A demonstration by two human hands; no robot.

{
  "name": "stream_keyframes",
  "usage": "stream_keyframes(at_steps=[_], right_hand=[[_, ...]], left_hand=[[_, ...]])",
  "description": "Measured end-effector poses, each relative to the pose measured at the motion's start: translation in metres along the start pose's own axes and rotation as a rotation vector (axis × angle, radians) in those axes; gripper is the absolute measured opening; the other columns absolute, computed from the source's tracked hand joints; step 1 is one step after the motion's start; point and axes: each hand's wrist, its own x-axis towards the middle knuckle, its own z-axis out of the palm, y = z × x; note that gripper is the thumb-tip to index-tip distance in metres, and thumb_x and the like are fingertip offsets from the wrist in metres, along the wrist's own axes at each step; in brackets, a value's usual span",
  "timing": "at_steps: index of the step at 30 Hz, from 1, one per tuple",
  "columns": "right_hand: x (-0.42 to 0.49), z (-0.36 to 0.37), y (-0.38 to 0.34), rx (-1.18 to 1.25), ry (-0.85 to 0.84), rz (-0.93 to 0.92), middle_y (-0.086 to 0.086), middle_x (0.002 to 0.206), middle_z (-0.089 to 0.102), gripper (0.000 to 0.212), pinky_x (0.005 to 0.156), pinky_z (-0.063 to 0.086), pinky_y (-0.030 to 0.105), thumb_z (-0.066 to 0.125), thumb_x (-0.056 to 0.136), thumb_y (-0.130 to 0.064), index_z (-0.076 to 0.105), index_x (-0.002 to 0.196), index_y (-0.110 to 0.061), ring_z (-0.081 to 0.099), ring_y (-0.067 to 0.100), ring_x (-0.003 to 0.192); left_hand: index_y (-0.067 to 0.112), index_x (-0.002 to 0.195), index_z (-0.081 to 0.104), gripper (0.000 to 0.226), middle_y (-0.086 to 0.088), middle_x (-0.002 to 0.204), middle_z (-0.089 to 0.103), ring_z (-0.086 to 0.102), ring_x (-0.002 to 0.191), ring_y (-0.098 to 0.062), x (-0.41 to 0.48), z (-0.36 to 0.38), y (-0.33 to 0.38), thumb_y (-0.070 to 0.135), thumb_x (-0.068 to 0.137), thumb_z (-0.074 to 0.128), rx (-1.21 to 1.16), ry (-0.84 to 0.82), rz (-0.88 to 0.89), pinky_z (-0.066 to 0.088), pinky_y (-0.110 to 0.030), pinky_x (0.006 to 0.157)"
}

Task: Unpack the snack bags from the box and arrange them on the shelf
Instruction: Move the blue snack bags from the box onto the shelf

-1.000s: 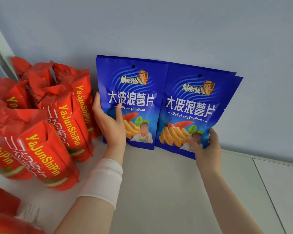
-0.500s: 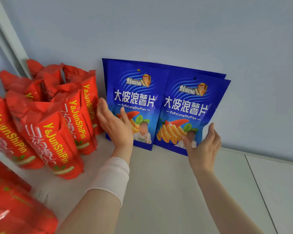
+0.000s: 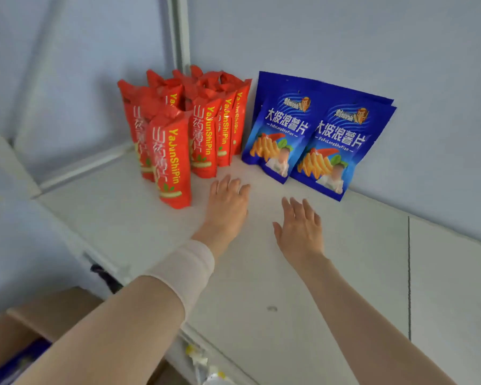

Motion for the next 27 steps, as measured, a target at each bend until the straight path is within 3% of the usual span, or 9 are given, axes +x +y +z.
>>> stream_keyframes(at_steps=[2, 7, 15, 21, 27], right_hand=[[-0.034, 0.001, -0.026, -0.023, -0.065, -0.082, 0.004, 0.158, 0.009, 0.059, 0.116, 0.009, 0.037, 0.03, 0.1, -0.035, 0.005, 0.15, -0.015, 0.003, 0.027, 0.146], [-0.107, 0.006, -0.102, -0.04, -0.103, -0.28, 0.005, 0.158, 0.01, 0.058, 0.117, 0.01, 0.038, 0.029, 0.1, -0.036, 0.007, 0.15, -0.015, 0.004, 0.027, 0.146], [-0.208, 0.031, -0.266, 0.0, -0.113, -0.648, 0.007, 0.156, 0.019, 0.057, 0.116, 0.015, 0.04, 0.034, 0.099, -0.036, 0.016, 0.148, -0.014, 0.011, 0.027, 0.145], [-0.29, 0.101, -0.376, -0.08, -0.301, -0.854, 0.007, 0.157, 0.015, 0.057, 0.118, 0.011, 0.041, 0.029, 0.1, -0.036, 0.011, 0.149, -0.014, 0.007, 0.026, 0.146], [-0.34, 0.182, -0.423, -0.197, -0.529, -0.903, 0.006, 0.157, 0.016, 0.058, 0.117, 0.014, 0.041, 0.032, 0.099, -0.038, 0.012, 0.149, -0.016, 0.009, 0.026, 0.146]], left_hand=[[0.014, 0.134, 0.043, 0.042, -0.009, 0.137, 0.044, 0.033, 0.132, -0.029, -0.049, -0.015, -0.019, 0.019, 0.092, 0.045, 0.075, -0.049, -0.036, 0.022, -0.041, 0.109], [0.013, 0.139, 0.035, 0.045, -0.012, 0.147, 0.034, 0.022, 0.14, -0.031, -0.167, -0.055, -0.075, 0.023, 0.096, 0.041, 0.216, -0.193, -0.157, 0.013, -0.045, 0.115], [0.011, 0.135, 0.04, 0.042, -0.013, 0.142, 0.041, 0.029, 0.135, -0.033, -0.351, -0.086, -0.179, 0.024, 0.096, 0.042, 0.295, -0.289, -0.382, 0.02, -0.046, 0.112], [0.013, 0.141, 0.031, 0.047, -0.013, 0.148, 0.033, 0.02, 0.141, -0.033, -0.51, -0.055, -0.25, 0.028, 0.098, 0.039, 0.207, -0.474, -0.666, 0.012, -0.046, 0.115], [0.014, 0.143, 0.027, 0.056, -0.011, 0.147, 0.034, 0.023, 0.14, -0.03, -0.619, -0.001, -0.273, 0.033, 0.094, 0.046, -0.03, -0.621, -1.031, 0.02, -0.043, 0.115]])
